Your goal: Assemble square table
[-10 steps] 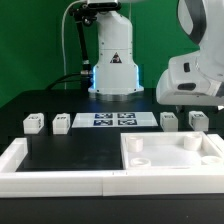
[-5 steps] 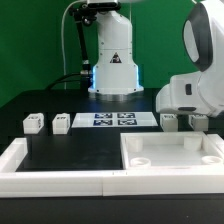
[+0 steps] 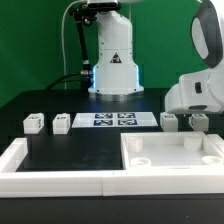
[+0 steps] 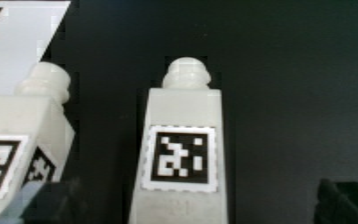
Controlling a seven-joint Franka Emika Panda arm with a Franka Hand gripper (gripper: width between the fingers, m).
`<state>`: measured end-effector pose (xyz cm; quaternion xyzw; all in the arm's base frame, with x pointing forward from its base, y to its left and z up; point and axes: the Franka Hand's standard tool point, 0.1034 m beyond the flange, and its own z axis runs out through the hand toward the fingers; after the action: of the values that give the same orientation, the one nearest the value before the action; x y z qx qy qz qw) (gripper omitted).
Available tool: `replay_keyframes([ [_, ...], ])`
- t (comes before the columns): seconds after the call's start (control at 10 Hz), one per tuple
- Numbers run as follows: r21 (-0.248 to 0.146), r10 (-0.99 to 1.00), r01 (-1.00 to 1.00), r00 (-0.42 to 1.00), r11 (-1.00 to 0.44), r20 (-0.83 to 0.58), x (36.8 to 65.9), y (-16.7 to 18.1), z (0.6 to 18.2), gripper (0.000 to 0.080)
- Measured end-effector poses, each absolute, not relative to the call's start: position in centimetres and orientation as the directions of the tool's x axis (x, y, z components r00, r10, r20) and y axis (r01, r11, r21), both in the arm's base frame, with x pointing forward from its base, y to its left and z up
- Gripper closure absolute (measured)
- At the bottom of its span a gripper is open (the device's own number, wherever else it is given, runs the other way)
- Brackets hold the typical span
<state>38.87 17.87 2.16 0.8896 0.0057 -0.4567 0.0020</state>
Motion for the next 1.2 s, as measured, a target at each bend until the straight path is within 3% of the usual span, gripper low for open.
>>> replay_keyframes([
  [0.8, 0.005, 0.010, 0.025, 0.580, -1.000, -0.815, 36.8, 18.1, 0.7, 0.0150],
  [0.9, 0.005, 0.010, 0.025, 0.579, -1.000, -0.815, 36.8, 18.1, 0.7, 0.0270],
  [1.0, 0.006, 0.009, 0.024, 0.579, -1.000, -0.815, 36.8, 18.1, 0.7, 0.0270],
  [1.2, 0.006, 0.009, 0.023, 0.579, -1.000, -0.815, 36.8, 18.0, 0.7, 0.0516],
])
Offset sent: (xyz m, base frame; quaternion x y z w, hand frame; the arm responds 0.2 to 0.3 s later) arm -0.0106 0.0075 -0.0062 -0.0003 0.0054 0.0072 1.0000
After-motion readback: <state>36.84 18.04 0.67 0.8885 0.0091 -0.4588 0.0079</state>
